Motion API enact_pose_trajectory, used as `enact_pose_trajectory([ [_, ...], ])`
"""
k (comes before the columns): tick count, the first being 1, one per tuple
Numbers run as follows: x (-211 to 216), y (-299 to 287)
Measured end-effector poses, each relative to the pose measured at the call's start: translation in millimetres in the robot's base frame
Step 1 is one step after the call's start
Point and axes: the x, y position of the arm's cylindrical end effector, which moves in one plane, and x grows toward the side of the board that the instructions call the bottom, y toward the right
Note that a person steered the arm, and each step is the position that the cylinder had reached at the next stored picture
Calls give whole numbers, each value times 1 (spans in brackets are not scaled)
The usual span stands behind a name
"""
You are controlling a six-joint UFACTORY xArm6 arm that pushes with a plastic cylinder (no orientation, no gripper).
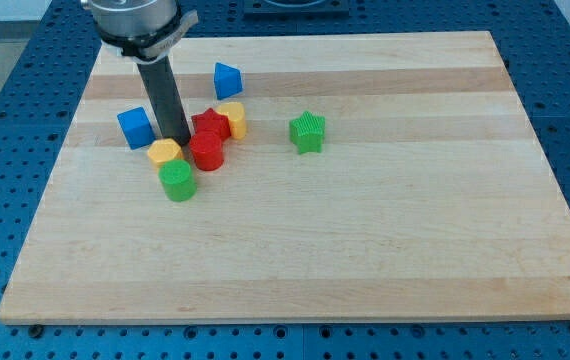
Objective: Push the red blocks towards bottom of the yellow heart
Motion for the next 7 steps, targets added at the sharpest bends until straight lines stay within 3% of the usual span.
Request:
enact_pose_trajectory([
  [1, 37, 0],
  [3, 40, 0],
  [5, -44, 0],
  [6, -47, 0],
  [7, 9, 8],
])
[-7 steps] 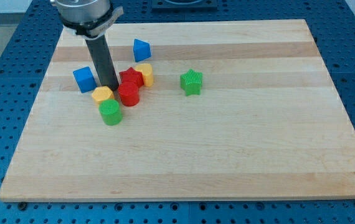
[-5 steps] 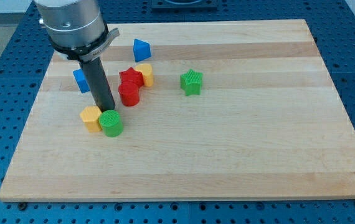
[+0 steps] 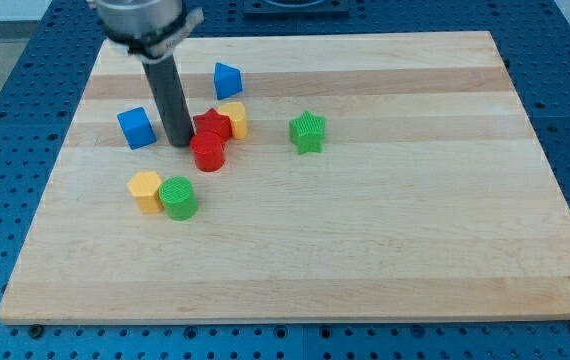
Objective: Push the red blocks towards bottom of the yellow heart
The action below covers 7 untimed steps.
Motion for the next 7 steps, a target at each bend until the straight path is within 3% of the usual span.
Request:
enact_pose_trajectory([
  [2, 8, 0],
  [4, -61, -13],
  [7, -39, 7],
])
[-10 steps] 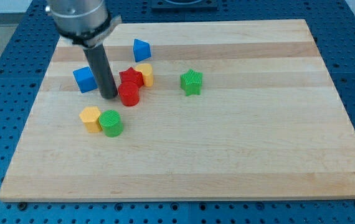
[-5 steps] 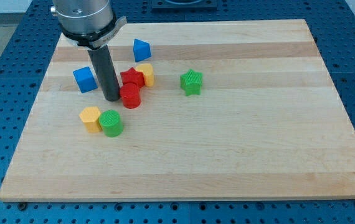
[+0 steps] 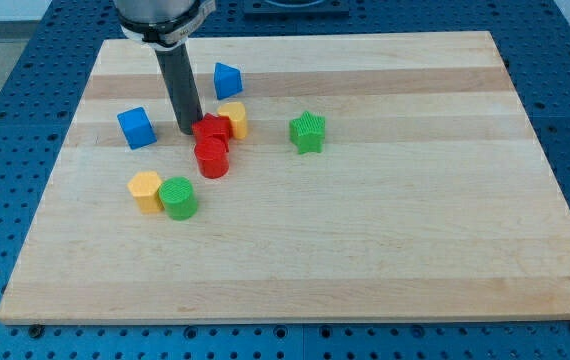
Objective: Push the red blocks towards bottom of the yellow heart
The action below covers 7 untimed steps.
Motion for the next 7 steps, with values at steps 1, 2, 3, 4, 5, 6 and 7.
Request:
enact_pose_trajectory([
  [1, 8, 6],
  [2, 33, 23],
  [3, 47, 25],
  [4, 70, 25],
  [5, 64, 25],
  [6, 21, 27],
  [7, 12, 27],
])
